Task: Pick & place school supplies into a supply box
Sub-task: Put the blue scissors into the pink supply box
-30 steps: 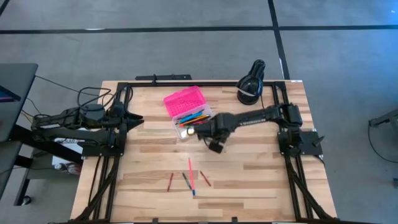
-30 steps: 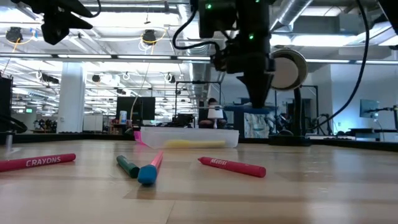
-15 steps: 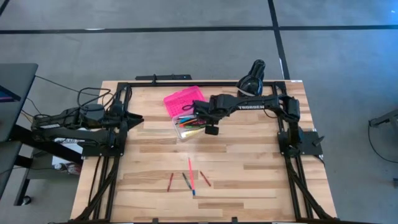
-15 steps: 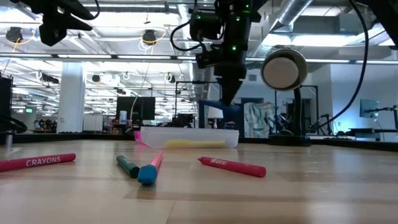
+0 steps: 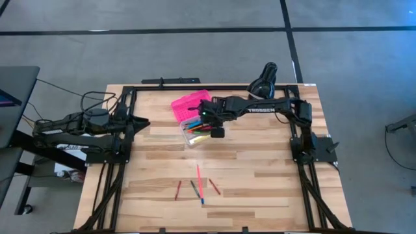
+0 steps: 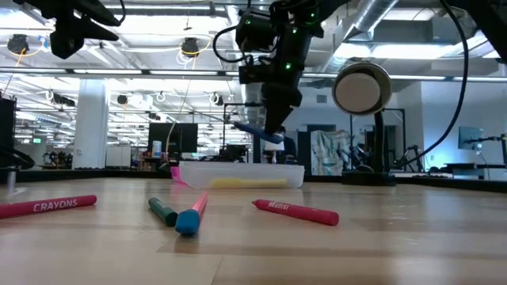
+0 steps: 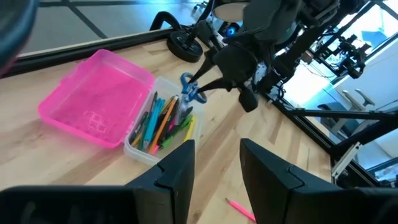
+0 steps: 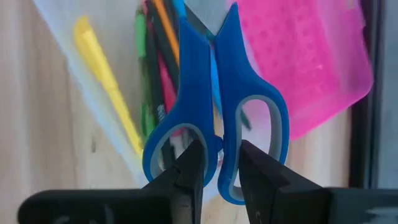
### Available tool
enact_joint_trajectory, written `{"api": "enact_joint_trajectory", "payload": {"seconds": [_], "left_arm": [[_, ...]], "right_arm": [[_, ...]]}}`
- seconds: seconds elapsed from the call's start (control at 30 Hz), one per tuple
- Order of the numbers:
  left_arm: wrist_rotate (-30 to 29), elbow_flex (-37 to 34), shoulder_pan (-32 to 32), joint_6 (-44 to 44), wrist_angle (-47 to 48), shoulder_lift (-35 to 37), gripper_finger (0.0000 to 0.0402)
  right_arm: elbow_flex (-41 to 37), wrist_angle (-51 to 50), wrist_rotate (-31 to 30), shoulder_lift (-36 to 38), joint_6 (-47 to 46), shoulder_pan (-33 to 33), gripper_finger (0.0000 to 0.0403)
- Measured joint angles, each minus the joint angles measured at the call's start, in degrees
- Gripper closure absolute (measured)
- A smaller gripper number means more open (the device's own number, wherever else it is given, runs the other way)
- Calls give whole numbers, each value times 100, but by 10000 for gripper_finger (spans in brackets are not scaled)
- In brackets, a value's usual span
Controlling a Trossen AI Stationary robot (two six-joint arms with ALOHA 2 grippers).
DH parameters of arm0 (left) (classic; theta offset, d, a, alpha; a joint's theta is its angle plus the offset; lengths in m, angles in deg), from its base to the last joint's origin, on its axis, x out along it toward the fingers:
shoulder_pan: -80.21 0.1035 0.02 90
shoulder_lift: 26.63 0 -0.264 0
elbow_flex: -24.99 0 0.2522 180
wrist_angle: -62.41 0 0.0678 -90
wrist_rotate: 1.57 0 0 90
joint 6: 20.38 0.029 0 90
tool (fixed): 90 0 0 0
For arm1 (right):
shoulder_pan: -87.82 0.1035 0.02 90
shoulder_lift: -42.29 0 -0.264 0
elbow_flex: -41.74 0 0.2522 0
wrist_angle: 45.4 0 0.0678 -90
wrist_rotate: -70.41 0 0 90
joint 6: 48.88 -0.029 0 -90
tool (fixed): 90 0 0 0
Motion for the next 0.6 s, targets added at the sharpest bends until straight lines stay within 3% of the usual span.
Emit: {"api": "enact_joint_trajectory", "payload": {"seconds": [0.6], "left_arm": [[-9, 0, 0, 7, 133, -1, 281]], "right_arm": [[-17, -132, 167, -336, 1, -72, 336]]}}
